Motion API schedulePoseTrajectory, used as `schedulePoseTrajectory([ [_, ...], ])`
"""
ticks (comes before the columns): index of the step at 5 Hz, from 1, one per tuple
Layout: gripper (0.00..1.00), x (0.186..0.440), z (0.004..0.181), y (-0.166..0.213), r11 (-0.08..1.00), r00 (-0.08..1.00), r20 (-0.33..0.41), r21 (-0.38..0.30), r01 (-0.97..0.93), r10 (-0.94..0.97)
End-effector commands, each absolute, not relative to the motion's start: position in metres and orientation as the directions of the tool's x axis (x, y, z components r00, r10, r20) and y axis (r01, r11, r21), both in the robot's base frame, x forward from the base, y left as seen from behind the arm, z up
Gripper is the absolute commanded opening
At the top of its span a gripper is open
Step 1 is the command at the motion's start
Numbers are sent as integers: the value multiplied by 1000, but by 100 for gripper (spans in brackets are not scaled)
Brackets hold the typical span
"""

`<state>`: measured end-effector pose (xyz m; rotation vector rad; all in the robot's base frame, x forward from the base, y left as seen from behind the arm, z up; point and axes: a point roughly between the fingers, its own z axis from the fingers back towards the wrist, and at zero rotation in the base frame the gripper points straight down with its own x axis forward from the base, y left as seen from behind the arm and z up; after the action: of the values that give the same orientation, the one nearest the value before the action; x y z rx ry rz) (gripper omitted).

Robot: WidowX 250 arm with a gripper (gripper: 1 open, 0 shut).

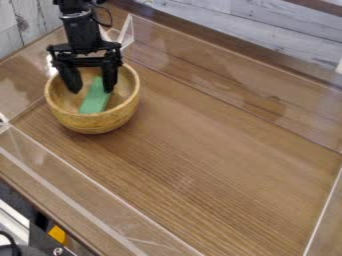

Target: Remove the green block from inside the brown bowl and put it on the table

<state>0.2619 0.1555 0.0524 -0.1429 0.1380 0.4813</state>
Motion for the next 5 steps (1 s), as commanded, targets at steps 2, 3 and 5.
schedulePoseTrajectory([
  [2, 0, 267, 62, 156, 877, 880, -119, -91, -471, 460],
  [3, 0, 268, 72, 155, 877, 881, -110, -101, -471, 460],
  [5, 0, 270, 100, 153, 875, 885, -82, -132, -466, 459],
])
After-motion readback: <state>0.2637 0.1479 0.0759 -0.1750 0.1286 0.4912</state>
